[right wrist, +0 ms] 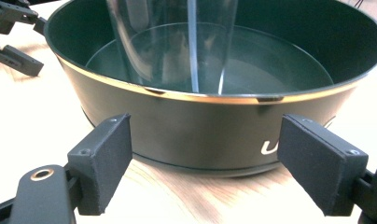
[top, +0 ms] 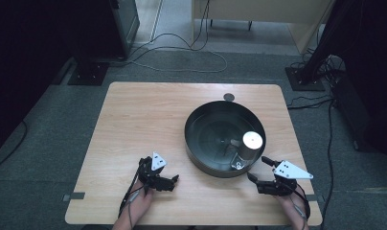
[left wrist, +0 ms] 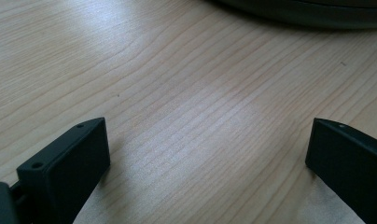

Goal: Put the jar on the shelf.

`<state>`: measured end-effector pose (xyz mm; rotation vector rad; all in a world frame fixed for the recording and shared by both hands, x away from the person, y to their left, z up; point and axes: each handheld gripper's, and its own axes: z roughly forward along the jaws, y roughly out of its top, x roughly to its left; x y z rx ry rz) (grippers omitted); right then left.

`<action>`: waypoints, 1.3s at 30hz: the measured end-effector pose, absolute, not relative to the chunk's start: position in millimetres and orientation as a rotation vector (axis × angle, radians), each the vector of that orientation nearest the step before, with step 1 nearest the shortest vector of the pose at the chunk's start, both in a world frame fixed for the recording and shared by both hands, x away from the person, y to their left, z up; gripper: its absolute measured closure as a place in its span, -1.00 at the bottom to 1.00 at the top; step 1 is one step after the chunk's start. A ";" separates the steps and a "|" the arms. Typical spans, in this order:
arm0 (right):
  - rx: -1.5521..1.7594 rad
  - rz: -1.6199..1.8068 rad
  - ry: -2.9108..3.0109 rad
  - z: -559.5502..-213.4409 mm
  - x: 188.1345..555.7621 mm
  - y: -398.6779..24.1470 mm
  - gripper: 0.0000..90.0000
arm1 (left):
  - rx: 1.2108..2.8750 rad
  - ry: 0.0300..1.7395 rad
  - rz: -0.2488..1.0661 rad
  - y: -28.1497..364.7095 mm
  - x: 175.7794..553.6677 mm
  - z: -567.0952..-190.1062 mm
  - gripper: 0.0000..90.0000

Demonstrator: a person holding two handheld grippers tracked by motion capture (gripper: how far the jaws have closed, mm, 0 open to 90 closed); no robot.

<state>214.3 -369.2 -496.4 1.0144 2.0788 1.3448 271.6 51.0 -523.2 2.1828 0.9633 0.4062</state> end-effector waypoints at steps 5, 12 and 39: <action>1.032 1.333 2.094 -501.4 216.7 -373.3 -0.61 | 2.183 0.963 0.406 51.0 271.6 -523.2 -1.00; 1.077 1.283 2.145 -510.0 222.0 -376.4 -0.61 | 2.184 0.963 0.406 50.9 271.4 -523.1 -1.00; 1.193 1.169 2.151 -521.5 228.2 -399.2 -0.61 | 2.184 0.964 0.406 50.8 271.3 -523.2 -1.00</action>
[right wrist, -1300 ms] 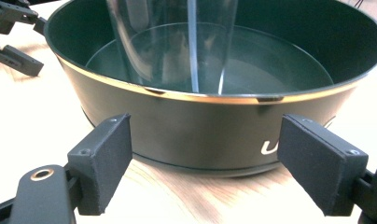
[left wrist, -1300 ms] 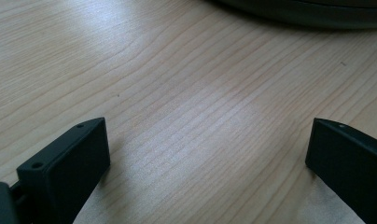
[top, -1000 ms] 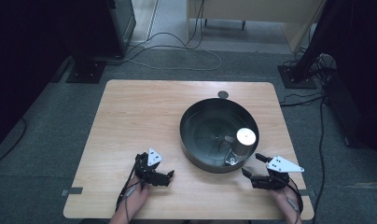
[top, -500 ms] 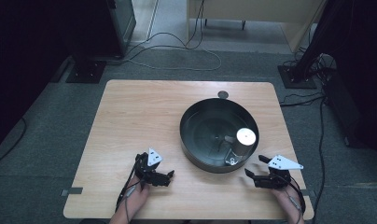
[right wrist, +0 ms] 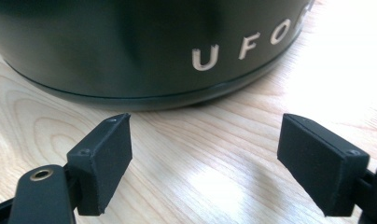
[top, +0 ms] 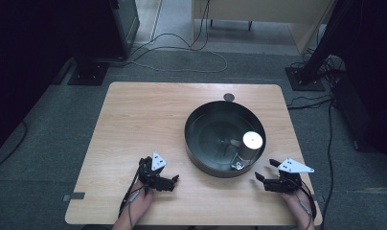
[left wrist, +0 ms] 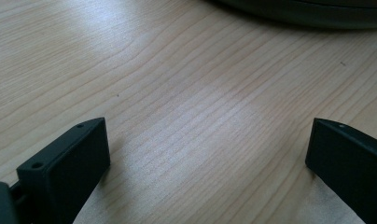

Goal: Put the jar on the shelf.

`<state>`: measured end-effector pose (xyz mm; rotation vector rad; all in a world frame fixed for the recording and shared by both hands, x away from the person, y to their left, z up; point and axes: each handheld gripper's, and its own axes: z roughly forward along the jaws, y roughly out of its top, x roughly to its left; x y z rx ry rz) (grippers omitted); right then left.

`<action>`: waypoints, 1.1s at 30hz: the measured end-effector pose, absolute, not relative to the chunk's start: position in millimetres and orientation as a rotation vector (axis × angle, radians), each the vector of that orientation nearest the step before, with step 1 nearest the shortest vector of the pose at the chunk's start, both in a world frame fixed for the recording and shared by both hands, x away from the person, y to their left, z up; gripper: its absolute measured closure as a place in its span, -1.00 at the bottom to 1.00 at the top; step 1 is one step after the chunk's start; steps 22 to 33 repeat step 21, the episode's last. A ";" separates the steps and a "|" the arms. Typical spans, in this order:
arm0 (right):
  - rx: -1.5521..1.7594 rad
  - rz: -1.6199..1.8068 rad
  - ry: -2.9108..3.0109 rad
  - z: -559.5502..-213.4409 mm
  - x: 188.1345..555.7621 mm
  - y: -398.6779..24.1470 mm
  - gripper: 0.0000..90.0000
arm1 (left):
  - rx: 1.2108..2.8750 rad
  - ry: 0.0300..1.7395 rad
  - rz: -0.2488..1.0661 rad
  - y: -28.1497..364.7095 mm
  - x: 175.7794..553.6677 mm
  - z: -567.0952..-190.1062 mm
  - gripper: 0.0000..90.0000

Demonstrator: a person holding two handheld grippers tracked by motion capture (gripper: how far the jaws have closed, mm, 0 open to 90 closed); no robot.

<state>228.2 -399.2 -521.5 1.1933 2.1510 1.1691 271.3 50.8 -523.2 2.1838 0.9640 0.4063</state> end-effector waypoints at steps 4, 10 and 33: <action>1.216 1.129 2.157 -522.2 228.8 -402.5 -0.61 | 2.184 0.964 0.406 50.8 271.3 -523.2 -1.00; 1.238 1.086 2.168 -523.0 228.4 -407.8 -0.61 | 2.184 0.964 0.406 50.8 271.3 -523.2 -1.00; 1.297 1.029 2.190 -524.6 229.2 -413.4 -0.61 | 2.184 0.964 0.406 50.9 271.3 -523.2 -1.00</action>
